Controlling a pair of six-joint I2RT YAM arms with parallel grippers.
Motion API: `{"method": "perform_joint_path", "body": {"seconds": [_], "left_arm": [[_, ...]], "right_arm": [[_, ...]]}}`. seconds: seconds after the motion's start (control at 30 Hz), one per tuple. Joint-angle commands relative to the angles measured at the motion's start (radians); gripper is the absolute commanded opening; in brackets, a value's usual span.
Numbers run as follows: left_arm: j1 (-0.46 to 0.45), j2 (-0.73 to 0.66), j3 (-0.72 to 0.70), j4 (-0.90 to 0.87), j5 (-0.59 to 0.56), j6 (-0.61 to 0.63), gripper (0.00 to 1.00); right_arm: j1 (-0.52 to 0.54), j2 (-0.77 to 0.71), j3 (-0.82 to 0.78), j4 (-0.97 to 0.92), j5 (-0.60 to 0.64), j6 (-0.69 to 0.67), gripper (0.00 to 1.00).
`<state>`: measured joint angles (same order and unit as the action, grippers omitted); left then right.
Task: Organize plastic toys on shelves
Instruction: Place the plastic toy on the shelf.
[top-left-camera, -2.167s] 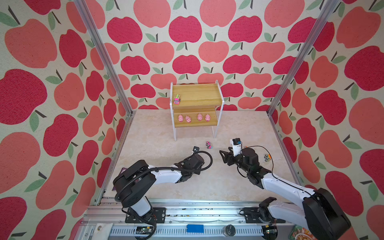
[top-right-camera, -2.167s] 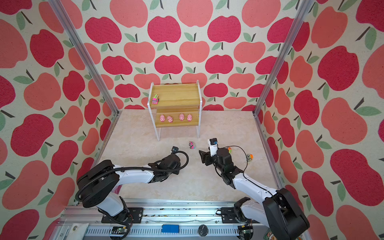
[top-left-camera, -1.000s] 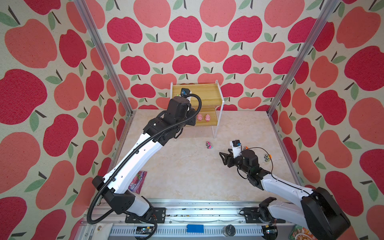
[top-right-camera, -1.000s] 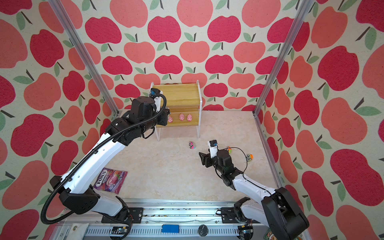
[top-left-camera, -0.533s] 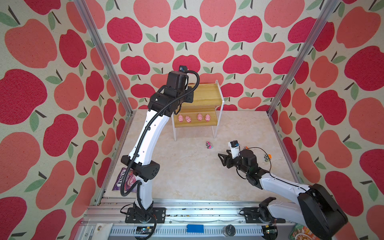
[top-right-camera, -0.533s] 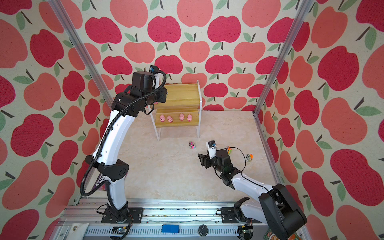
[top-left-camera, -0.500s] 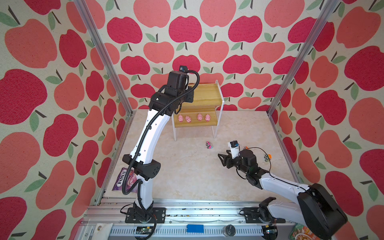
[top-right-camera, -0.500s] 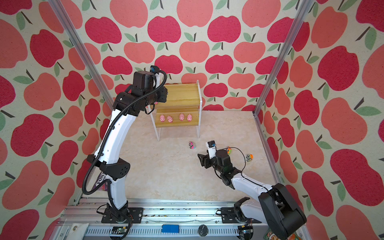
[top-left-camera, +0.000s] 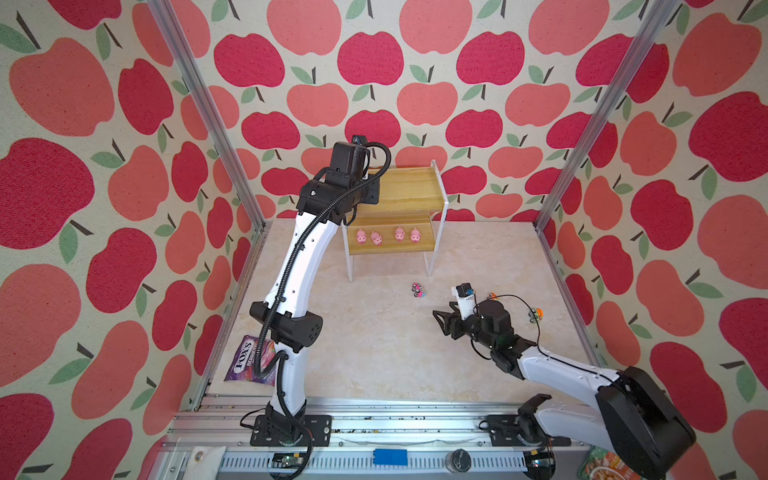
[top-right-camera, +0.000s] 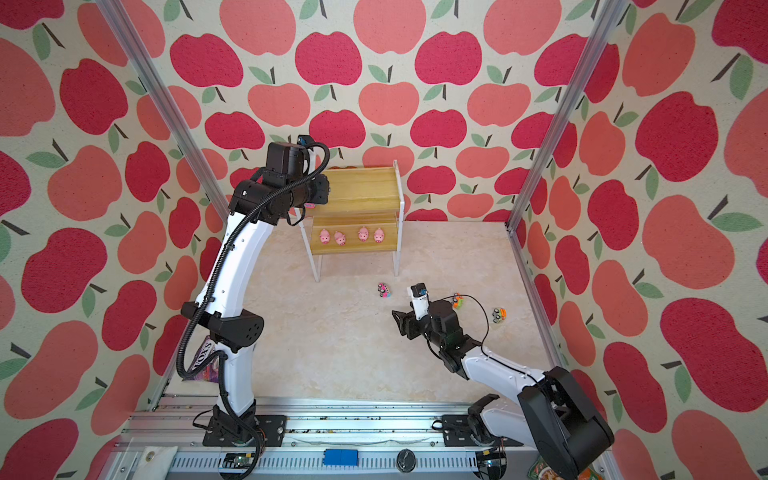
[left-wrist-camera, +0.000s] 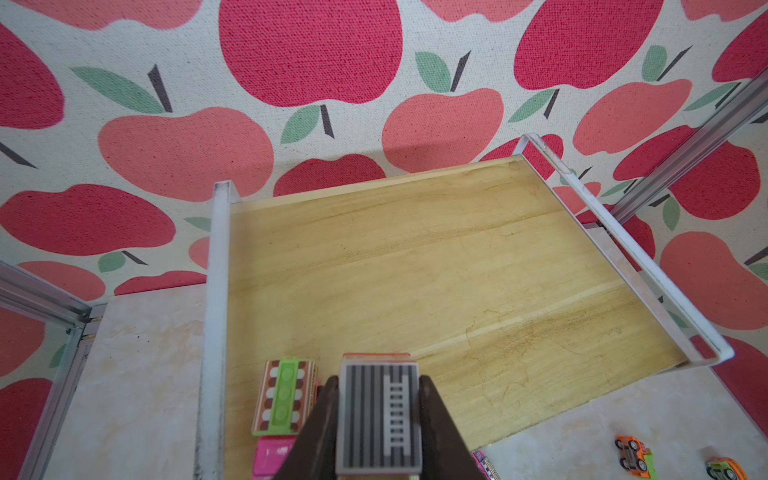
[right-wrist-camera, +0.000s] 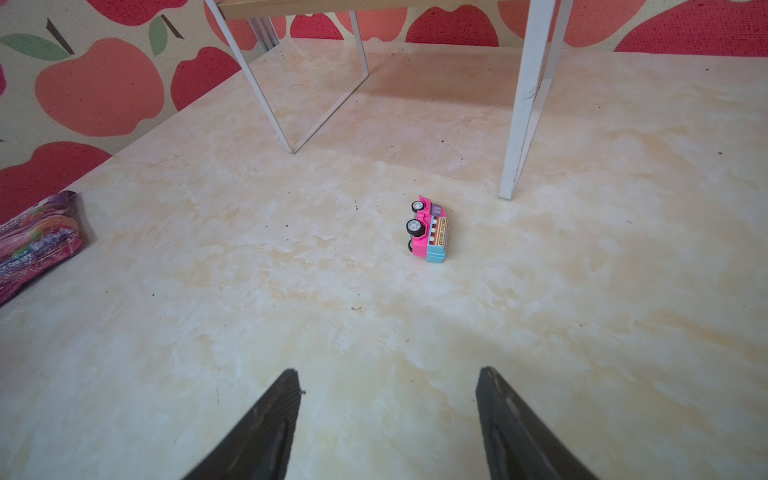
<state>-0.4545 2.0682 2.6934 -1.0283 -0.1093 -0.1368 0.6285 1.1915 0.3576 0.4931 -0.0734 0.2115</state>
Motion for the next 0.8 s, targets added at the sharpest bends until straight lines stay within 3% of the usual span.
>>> {"method": "perform_joint_path", "body": {"seconds": [0.0,0.77], "left_arm": [[0.002,0.011,0.025,0.003,0.021,-0.008,0.3],[-0.004,0.069,0.023,0.026,-0.021,-0.033,0.31]], "right_arm": [[0.01,-0.002,0.028,-0.025,-0.008,-0.02,0.7],[0.06,-0.068,0.023,-0.042,0.008,-0.054,0.7]]}}
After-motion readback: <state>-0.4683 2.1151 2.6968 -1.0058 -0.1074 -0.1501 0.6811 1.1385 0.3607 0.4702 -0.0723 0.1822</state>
